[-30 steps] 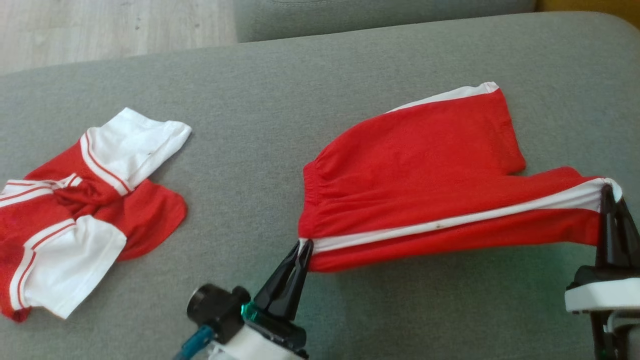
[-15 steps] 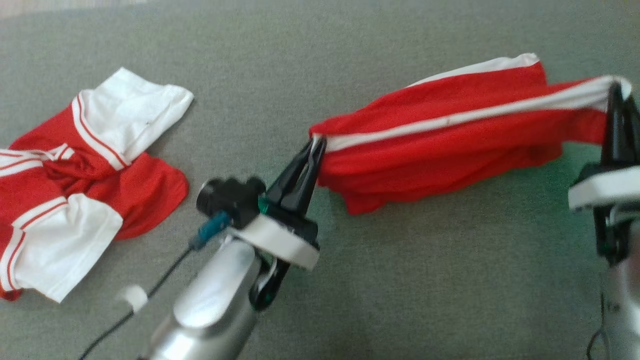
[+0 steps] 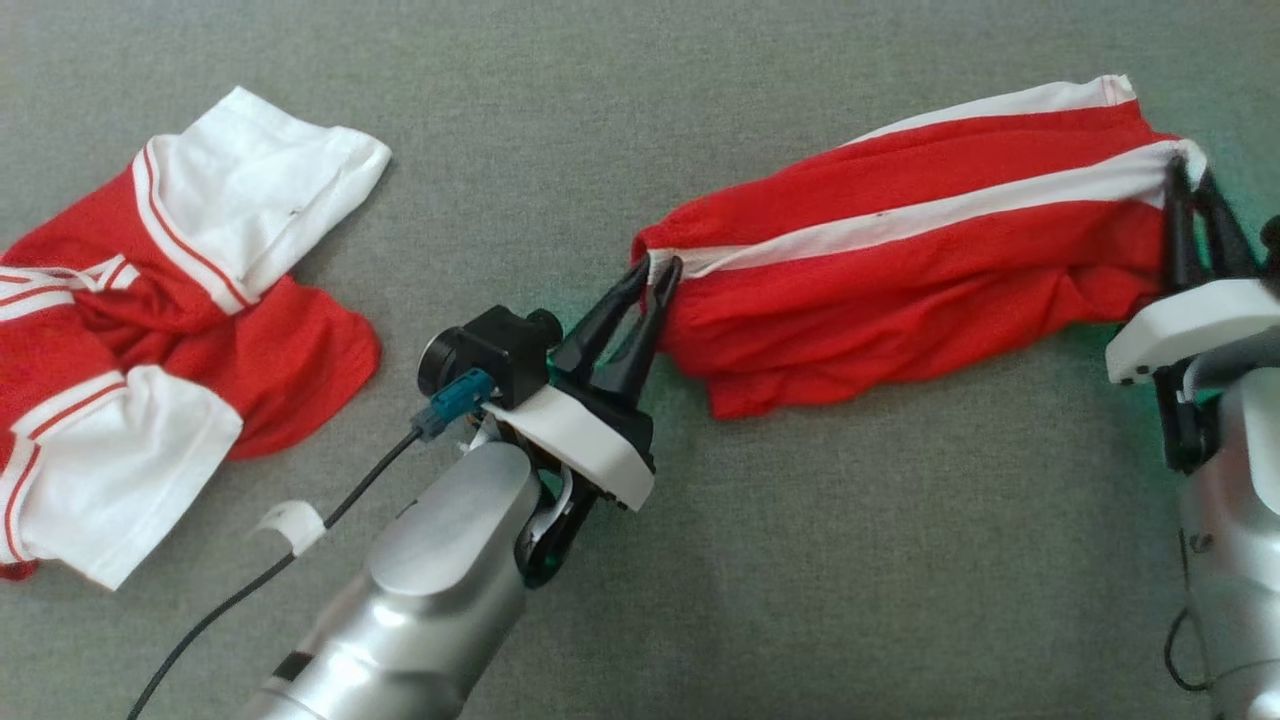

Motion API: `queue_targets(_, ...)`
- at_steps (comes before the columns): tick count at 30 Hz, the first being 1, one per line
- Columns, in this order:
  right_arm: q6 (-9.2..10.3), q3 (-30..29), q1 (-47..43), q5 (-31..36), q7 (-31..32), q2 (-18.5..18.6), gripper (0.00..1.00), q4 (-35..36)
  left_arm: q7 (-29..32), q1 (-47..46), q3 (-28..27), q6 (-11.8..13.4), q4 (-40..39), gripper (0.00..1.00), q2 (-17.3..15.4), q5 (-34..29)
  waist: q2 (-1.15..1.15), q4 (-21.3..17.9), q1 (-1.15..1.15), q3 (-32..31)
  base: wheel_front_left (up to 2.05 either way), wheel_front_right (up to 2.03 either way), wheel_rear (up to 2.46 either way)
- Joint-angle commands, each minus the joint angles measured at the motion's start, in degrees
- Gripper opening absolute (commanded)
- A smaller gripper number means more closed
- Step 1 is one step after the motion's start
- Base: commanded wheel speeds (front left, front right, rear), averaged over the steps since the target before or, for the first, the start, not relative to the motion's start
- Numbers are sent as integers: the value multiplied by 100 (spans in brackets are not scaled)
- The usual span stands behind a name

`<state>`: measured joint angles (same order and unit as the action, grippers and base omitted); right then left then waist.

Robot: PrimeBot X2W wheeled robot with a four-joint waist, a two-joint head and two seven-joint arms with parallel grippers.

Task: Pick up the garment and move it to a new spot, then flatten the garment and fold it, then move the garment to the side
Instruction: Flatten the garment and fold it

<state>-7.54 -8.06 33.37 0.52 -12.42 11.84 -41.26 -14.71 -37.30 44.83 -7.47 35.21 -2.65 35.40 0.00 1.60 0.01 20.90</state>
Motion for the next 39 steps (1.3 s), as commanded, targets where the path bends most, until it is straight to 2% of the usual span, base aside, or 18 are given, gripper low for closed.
queue_targets(1, 5, 52, 125, 37, -93, 88, 100, 132, -29, -180, -117, 48, -130, 100, -23, 28, 0, -9, -1, -58, 0, 0, 0)
queue_targets(5, 5, -208, -10, 238, -214, 21, 100, 109, -29, 22, -298, 251, -396, 100, -23, -126, 0, -26, -1, -349, 0, 0, 0)
queue_targets(10, 5, -273, -631, 244, -252, -299, 100, 375, -29, 767, -829, 733, -927, 100, -23, -690, 0, -103, -1, -908, 0, 0, 0)
queue_targets(15, 5, -308, -1423, 21, -256, -588, 100, 735, -29, 1924, -1548, 1233, -1743, 100, -23, -1359, 0, -118, -1, -1446, 0, 0, 0)
queue_targets(19, 5, -362, -1891, -462, -256, -735, 100, 791, -29, 2783, -1897, 1481, -2417, 100, -23, -1611, 0, 85, -1, -1690, 0, 0, 0)
queue_targets(22, 5, -462, -2028, -723, -220, -739, 100, 782, -29, 3198, -1923, 1563, -2736, 100, -23, -1762, 0, 346, -1, -1770, 0, 0, 0)
queue_targets(26, 5, -929, -1877, -969, 31, -683, 100, 651, -29, 3488, -1821, 1608, -2973, 100, -23, -1988, 0, 759, -1, -1761, 0, 0, 0)
queue_targets(33, 5, -2139, -1042, -480, 640, -426, 100, 4, -29, 3563, -1681, 1603, -3203, 100, -23, -2193, 0, 1364, -1, -1480, 0, 0, 0)
queue_targets(36, 5, -2819, -630, -303, 933, -367, 100, -429, -29, 3520, -1622, 1568, -3237, 100, -23, -2186, 0, 1519, -1, -1365, 0, 0, 0)
queue_targets(37, 5, -2819, -630, -303, 933, -367, 100, -429, -29, 3520, -1622, 1568, -3237, 100, -23, -2186, 0, 1519, -1, -1365, 0, 0, 0)
queue_targets(39, 5, -3258, -395, -180, 1075, -344, 100, -689, -29, 3506, -1602, 1573, -3239, 100, -23, -2096, 0, 1585, -1, -1305, 0, 0, 0)
